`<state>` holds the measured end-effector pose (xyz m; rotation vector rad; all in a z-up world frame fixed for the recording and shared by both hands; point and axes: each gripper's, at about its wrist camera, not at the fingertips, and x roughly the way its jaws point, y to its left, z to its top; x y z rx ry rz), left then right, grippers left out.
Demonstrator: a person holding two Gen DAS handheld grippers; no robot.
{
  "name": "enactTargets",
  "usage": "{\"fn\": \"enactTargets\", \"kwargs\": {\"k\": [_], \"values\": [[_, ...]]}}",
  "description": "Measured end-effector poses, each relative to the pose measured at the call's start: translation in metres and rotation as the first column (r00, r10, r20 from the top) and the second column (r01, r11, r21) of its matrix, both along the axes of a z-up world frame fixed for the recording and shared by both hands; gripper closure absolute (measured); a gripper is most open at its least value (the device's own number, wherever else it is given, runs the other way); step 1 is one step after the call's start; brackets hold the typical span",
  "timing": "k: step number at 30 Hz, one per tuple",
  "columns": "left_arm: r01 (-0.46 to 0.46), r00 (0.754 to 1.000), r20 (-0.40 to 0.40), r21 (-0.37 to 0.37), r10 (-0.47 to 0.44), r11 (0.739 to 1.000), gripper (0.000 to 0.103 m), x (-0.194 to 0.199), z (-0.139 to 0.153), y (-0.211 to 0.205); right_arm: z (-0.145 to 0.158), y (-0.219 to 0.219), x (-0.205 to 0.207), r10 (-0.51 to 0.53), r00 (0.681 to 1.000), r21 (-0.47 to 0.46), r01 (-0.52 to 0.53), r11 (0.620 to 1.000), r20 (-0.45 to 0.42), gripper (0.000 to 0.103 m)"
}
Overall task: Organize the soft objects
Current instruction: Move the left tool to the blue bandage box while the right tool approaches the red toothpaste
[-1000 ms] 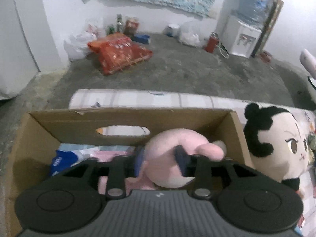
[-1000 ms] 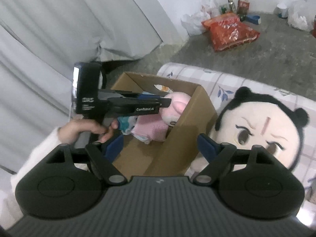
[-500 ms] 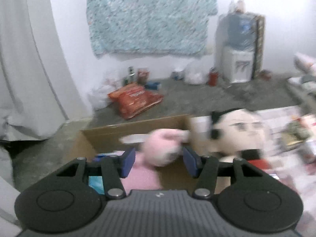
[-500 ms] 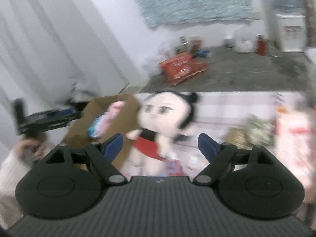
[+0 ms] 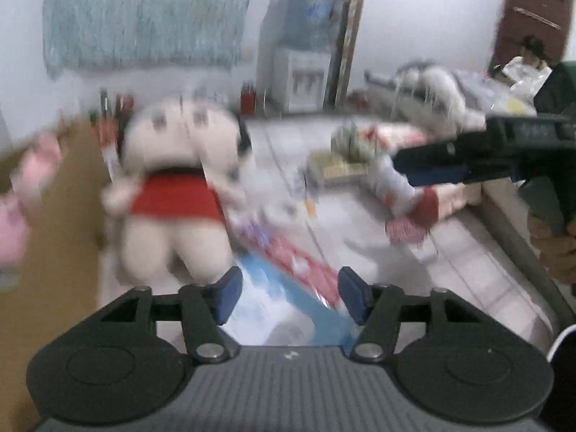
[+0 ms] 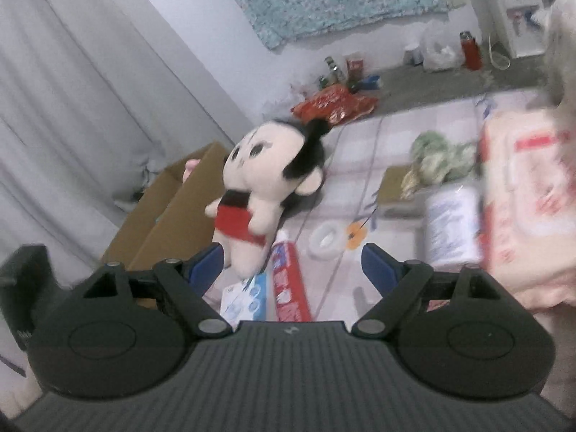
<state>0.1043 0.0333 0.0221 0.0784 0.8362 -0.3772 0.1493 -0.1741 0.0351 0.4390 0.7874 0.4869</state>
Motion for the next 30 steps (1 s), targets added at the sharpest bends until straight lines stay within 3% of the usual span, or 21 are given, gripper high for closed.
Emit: {"fn": "enactTargets", "kwargs": {"k": [2, 4, 7, 11, 15, 20, 30], "values": [[-0.024, 0.999, -0.034, 0.001, 0.024, 1.000, 0.021, -0.001, -0.015, 0.000, -0.016, 0.012, 0.001, -0.016, 0.999, 0.016, 0.017, 1.000, -0.050, 0.018], [-0.068, 0.997, -0.020, 0.040, 0.069, 0.997, 0.010, -0.006, -0.025, 0.000, -0.032, 0.020, 0.004, -0.031, 0.994, 0.035, 0.035, 0.999, -0.104, 0.018], [-0.143, 0.990, -0.001, 0.046, 0.143, 0.989, 0.008, -0.009, -0.039, 0.008, -0.048, 0.030, 0.009, -0.027, 0.988, 0.031, 0.032, 0.999, -0.149, 0.018], [-0.154, 0.984, -0.096, -0.062, 0.148, 0.986, 0.000, 0.001, -0.051, 0.019, -0.058, 0.038, 0.020, -0.023, 0.986, 0.070, 0.035, 0.997, -0.163, 0.014], [-0.128, 0.990, -0.070, -0.049, 0.124, 0.991, 0.000, 0.007, -0.054, 0.009, -0.059, 0.047, 0.021, -0.006, 0.994, 0.003, 0.007, 1.000, -0.106, 0.013], [-0.104, 0.994, -0.029, -0.048, 0.102, 0.993, 0.005, -0.002, -0.056, 0.011, -0.069, 0.046, 0.024, 0.007, 0.990, 0.017, -0.004, 1.000, -0.143, 0.013], [-0.063, 0.995, -0.084, -0.049, 0.059, 0.997, 0.016, 0.002, -0.049, 0.030, -0.072, 0.033, 0.023, -0.020, 0.991, 0.028, 0.024, 0.999, -0.131, 0.013]]}}
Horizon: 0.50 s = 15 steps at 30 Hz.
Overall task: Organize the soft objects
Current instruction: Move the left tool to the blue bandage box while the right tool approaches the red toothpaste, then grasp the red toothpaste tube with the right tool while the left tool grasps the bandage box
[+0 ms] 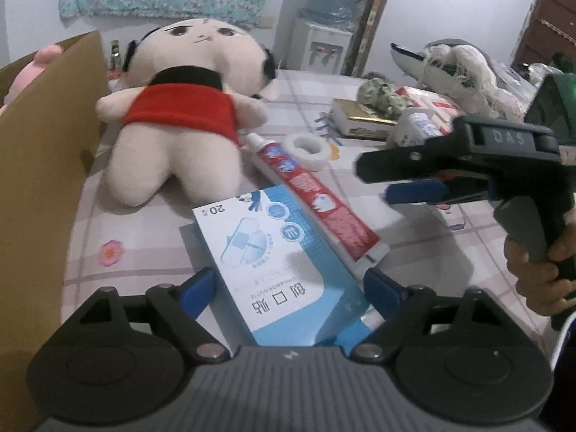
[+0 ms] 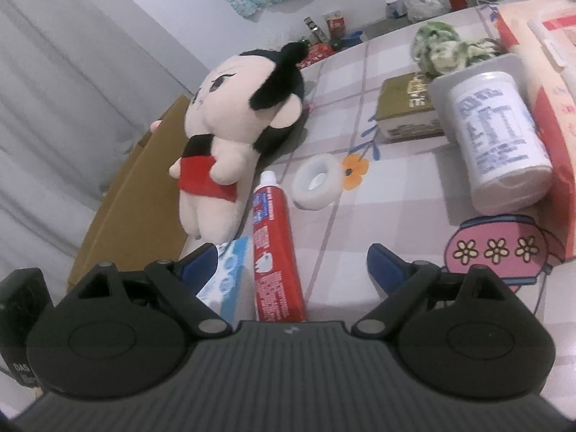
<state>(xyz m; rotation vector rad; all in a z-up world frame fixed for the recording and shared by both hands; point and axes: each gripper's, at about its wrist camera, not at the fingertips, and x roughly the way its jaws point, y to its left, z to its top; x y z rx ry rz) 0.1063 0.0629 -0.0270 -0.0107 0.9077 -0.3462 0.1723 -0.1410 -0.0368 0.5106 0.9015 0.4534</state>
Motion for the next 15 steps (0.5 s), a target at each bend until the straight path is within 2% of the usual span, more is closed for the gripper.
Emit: {"fn": "enactTargets", "kwargs": {"k": [3, 7, 10, 15], "values": [[-0.014, 1.000, -0.012, 0.000, 0.014, 1.000, 0.019, 0.001, 0.001, 0.011, 0.000, -0.001, 0.000, 0.000, 1.000, -0.001, 0.000, 1.000, -0.001, 0.013], [-0.058, 0.998, 0.005, -0.004, 0.058, 0.998, 0.033, -0.001, 0.005, 0.024, -0.001, 0.001, 0.002, 0.003, 1.000, -0.006, -0.003, 1.000, -0.004, 0.012], [-0.079, 0.997, 0.000, -0.028, 0.079, 0.996, 0.040, -0.001, 0.006, 0.031, 0.001, 0.005, 0.003, 0.011, 1.000, -0.031, -0.011, 0.999, 0.000, 0.012], [-0.068, 0.998, 0.011, -0.023, 0.069, 0.997, 0.039, -0.004, 0.007, 0.029, 0.004, 0.016, 0.011, 0.010, 1.000, -0.038, -0.011, 0.999, -0.008, 0.012]]}}
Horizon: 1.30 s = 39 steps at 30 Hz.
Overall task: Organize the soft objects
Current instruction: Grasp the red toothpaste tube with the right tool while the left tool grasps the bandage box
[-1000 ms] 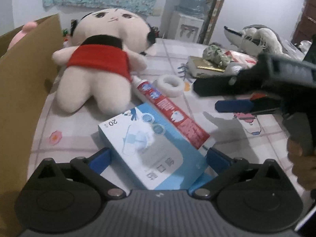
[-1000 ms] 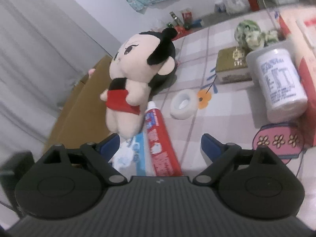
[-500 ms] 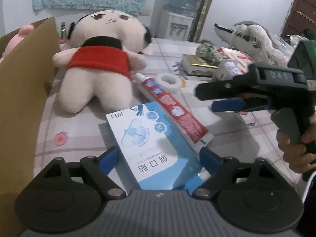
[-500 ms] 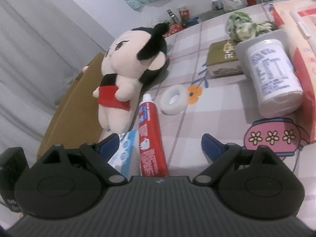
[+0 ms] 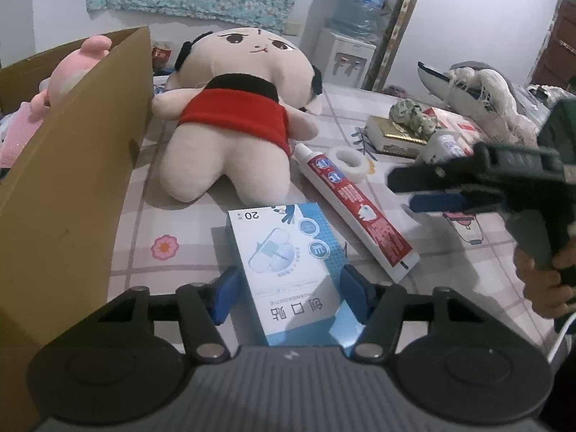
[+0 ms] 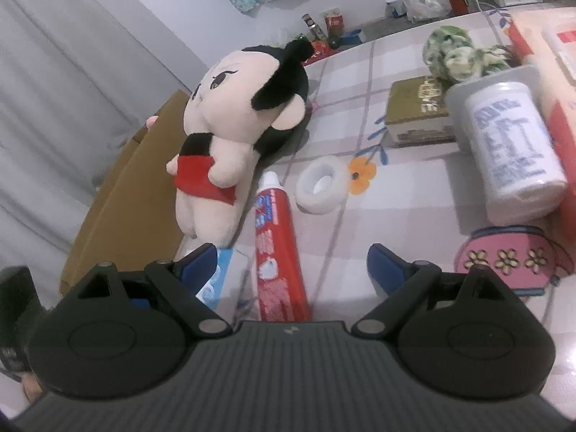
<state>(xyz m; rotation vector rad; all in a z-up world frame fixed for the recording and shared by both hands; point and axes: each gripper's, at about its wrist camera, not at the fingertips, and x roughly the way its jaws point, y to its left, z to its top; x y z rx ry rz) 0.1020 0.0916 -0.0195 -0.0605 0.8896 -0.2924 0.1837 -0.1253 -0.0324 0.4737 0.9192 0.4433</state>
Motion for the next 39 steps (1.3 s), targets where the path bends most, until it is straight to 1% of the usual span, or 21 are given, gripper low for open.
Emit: {"fn": "enactTargets", "kwargs": {"k": [1, 3, 5, 8, 9, 13, 14, 15, 16, 17, 18, 19, 21, 23, 25, 32, 35, 36, 37, 38, 39], "values": [[0.001, 1.000, -0.007, -0.009, -0.002, 1.000, 0.037, 0.000, 0.000, 0.000, 0.002, 0.003, 0.003, 0.001, 1.000, -0.001, -0.001, 1.000, -0.001, 0.012], [0.005, 1.000, -0.016, -0.021, -0.006, 1.000, 0.036, -0.001, 0.000, 0.000, 0.008, 0.009, 0.005, 0.008, 1.000, -0.019, -0.007, 1.000, 0.019, 0.009], [0.010, 1.000, -0.015, -0.016, -0.010, 1.000, 0.034, -0.003, -0.001, -0.001, 0.010, 0.016, 0.005, 0.020, 0.999, -0.072, -0.017, 0.997, 0.044, 0.008], [0.014, 1.000, -0.013, -0.008, -0.014, 1.000, 0.034, -0.004, 0.000, -0.002, 0.002, 0.029, 0.007, 0.034, 0.999, -0.178, -0.031, 0.984, 0.014, 0.008], [0.014, 1.000, -0.013, -0.009, -0.014, 1.000, 0.033, -0.005, 0.000, -0.001, 0.002, 0.034, 0.006, 0.044, 0.999, -0.202, -0.037, 0.979, 0.031, 0.008], [0.007, 1.000, -0.022, -0.021, -0.008, 1.000, 0.032, -0.004, -0.001, 0.000, 0.002, 0.052, 0.005, 0.104, 0.994, -0.244, -0.092, 0.965, 0.036, 0.010], [0.007, 1.000, -0.024, -0.022, -0.007, 1.000, 0.032, -0.004, -0.001, 0.000, 0.001, 0.058, 0.003, 0.115, 0.992, -0.280, -0.096, 0.955, 0.051, 0.015], [0.007, 1.000, -0.023, -0.023, -0.007, 1.000, 0.032, -0.004, -0.001, 0.000, 0.001, 0.065, -0.002, 0.125, 0.989, -0.352, -0.089, 0.932, 0.081, 0.045], [0.007, 1.000, -0.023, -0.024, -0.008, 1.000, 0.032, -0.004, -0.001, 0.000, 0.001, 0.071, -0.006, 0.139, 0.985, -0.418, -0.084, 0.904, 0.102, 0.057], [0.009, 1.000, -0.023, -0.025, -0.010, 1.000, 0.032, -0.003, -0.002, 0.000, 0.001, 0.073, -0.010, 0.144, 0.984, -0.442, -0.082, 0.893, 0.108, 0.063], [0.009, 1.000, -0.023, -0.027, -0.010, 1.000, 0.031, -0.003, -0.002, 0.001, 0.001, 0.071, -0.013, 0.133, 0.985, -0.442, -0.072, 0.894, 0.109, 0.067], [0.010, 1.000, -0.025, -0.029, -0.011, 1.000, 0.031, -0.002, -0.003, 0.002, 0.002, 0.066, -0.015, 0.129, 0.986, -0.418, -0.075, 0.905, 0.102, 0.069], [0.008, 1.000, -0.025, -0.033, -0.009, 0.999, 0.031, -0.001, -0.002, 0.004, 0.003, 0.053, -0.021, 0.107, 0.991, -0.364, -0.070, 0.929, 0.082, 0.069], [-0.003, 1.000, -0.022, -0.030, 0.002, 1.000, 0.031, -0.002, -0.002, 0.006, 0.005, 0.042, -0.031, 0.084, 0.994, -0.333, -0.057, 0.941, 0.069, 0.069], [-0.010, 1.000, -0.022, -0.033, 0.010, 0.999, 0.031, -0.003, -0.002, 0.008, 0.006, 0.035, -0.042, 0.054, 0.996, -0.321, -0.029, 0.947, 0.070, 0.069], [-0.029, 0.999, -0.021, -0.043, 0.028, 0.999, 0.031, -0.004, -0.002, 0.009, 0.002, 0.014, -0.082, -0.104, 0.991, -0.214, 0.119, 0.969, 0.080, 0.069], [-0.026, 0.999, -0.021, -0.065, 0.024, 0.998, 0.031, -0.004, -0.002, 0.011, 0.004, 0.016, -0.084, -0.082, 0.992, -0.188, 0.098, 0.977, 0.091, 0.067], [-0.025, 0.999, -0.023, -0.068, 0.024, 0.997, 0.031, -0.005, -0.002, 0.012, 0.006, 0.019, -0.082, -0.088, 0.991, -0.190, 0.106, 0.976, 0.104, 0.062], [-0.022, 1.000, -0.024, -0.071, 0.021, 0.997, 0.028, -0.005, -0.002, 0.011, 0.007, 0.021, -0.080, -0.084, 0.990, -0.197, 0.105, 0.975, 0.112, 0.050], [-0.017, 1.000, -0.024, -0.072, 0.016, 0.997, 0.024, -0.006, -0.002, 0.011, 0.008, 0.023, -0.078, -0.083, 0.990, -0.207, 0.106, 0.973, 0.113, 0.044], [-0.013, 1.000, -0.022, -0.071, 0.011, 0.997, 0.023, -0.006, -0.002, 0.009, 0.007, 0.025, -0.074, -0.086, 0.990, -0.214, 0.109, 0.971, 0.111, 0.037]]}}
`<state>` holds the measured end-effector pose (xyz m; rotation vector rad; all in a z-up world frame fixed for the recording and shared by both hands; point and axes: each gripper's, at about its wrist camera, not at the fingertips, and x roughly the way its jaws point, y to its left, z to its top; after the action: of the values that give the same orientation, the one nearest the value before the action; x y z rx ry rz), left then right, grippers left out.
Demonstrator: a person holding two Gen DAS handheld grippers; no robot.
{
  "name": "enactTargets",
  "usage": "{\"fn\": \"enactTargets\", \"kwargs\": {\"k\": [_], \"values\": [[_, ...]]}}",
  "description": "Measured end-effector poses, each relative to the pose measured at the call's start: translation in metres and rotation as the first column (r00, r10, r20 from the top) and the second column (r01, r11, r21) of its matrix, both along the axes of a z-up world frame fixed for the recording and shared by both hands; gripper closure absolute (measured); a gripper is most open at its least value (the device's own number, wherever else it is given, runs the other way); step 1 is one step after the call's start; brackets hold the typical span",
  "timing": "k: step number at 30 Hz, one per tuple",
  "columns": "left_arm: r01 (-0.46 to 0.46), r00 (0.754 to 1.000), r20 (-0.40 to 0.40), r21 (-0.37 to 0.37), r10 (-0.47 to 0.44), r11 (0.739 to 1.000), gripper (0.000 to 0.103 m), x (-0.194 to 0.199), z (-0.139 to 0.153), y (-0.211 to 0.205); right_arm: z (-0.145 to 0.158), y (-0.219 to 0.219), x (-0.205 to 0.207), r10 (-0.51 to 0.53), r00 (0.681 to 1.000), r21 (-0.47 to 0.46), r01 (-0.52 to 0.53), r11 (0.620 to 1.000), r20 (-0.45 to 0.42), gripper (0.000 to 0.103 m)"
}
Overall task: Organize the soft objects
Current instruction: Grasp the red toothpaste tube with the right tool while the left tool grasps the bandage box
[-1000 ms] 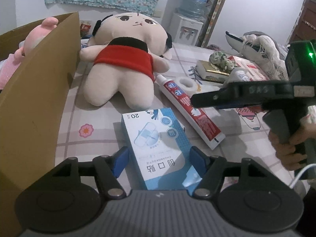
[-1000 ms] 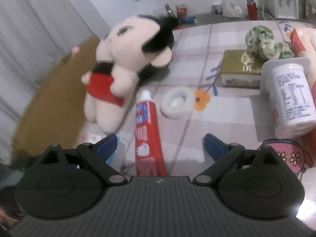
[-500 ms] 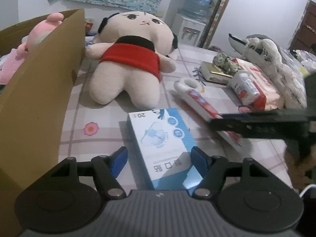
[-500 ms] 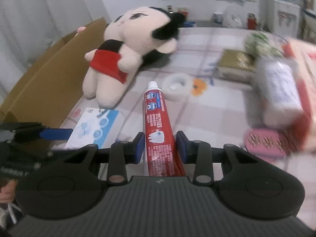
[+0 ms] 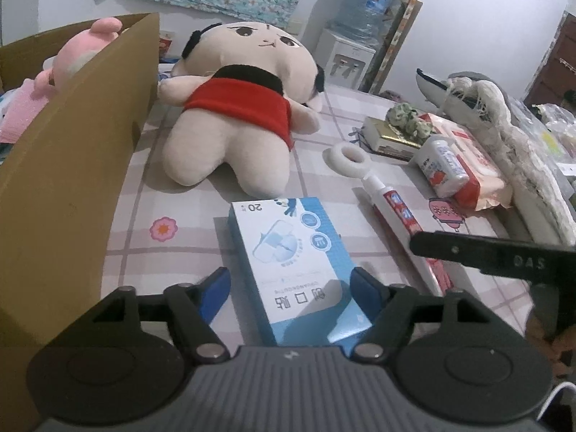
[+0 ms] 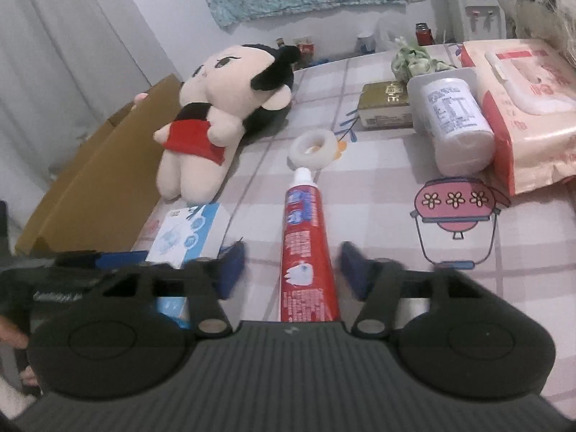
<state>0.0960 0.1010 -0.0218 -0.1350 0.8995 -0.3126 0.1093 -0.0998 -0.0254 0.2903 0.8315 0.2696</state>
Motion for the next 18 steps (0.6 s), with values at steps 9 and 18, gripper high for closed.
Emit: {"fn": "enactTargets", "kwargs": {"k": [9, 18], "values": [[-0.053, 0.995, 0.083, 0.025, 0.050, 0.998, 0.011, 0.001, 0.006, -0.012, -0.007, 0.009, 0.015, -0.016, 1.000, -0.015, 0.016, 1.000, 0.015, 0.036], [-0.034, 0.998, 0.059, 0.166, 0.024, 0.986, 0.000, 0.014, -0.016, -0.048, -0.009, -0.015, 0.008, -0.087, 0.996, -0.023, 0.088, 0.996, 0.032, 0.043]]}}
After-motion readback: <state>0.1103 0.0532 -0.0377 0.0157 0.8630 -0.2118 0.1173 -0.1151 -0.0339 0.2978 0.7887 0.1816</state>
